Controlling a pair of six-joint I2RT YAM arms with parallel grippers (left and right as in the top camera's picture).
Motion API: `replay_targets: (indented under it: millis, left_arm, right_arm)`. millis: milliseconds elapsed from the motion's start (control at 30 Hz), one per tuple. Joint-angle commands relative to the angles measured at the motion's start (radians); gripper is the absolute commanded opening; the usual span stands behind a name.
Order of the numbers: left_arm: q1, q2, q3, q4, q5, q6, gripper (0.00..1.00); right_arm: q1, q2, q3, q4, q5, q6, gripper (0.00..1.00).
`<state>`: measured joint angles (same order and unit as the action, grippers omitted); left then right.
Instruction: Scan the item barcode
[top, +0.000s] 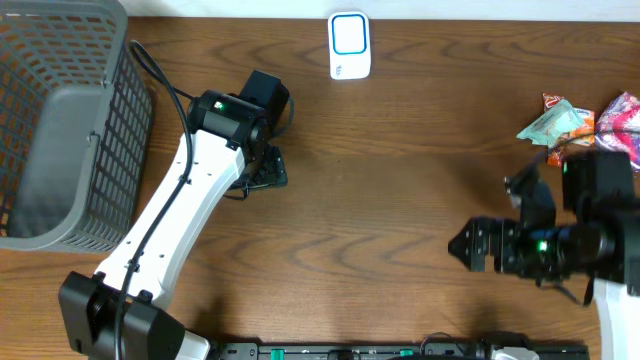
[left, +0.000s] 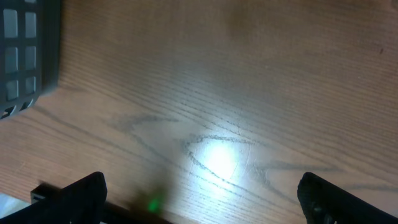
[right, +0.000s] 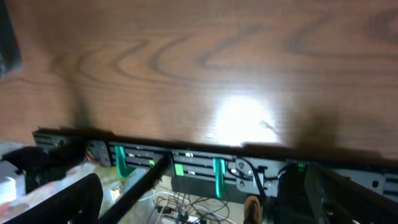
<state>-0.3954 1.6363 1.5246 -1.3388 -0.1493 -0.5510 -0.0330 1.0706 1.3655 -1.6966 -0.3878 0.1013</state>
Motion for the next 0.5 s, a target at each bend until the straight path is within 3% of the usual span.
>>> replay_targets:
  millis: [0, 467]
  left_arm:
    - [0.001, 0.008, 0.003, -0.007, -0.017, -0.012, 0.98]
    - [0.001, 0.008, 0.003, -0.007, -0.016, -0.012, 0.98]
  right_arm:
    - [0.007, -0.053, -0.045, -0.002, -0.006, -0.013, 0.99]
    - [0.007, -0.078, -0.05, 0.018, 0.019, -0.031, 0.99]
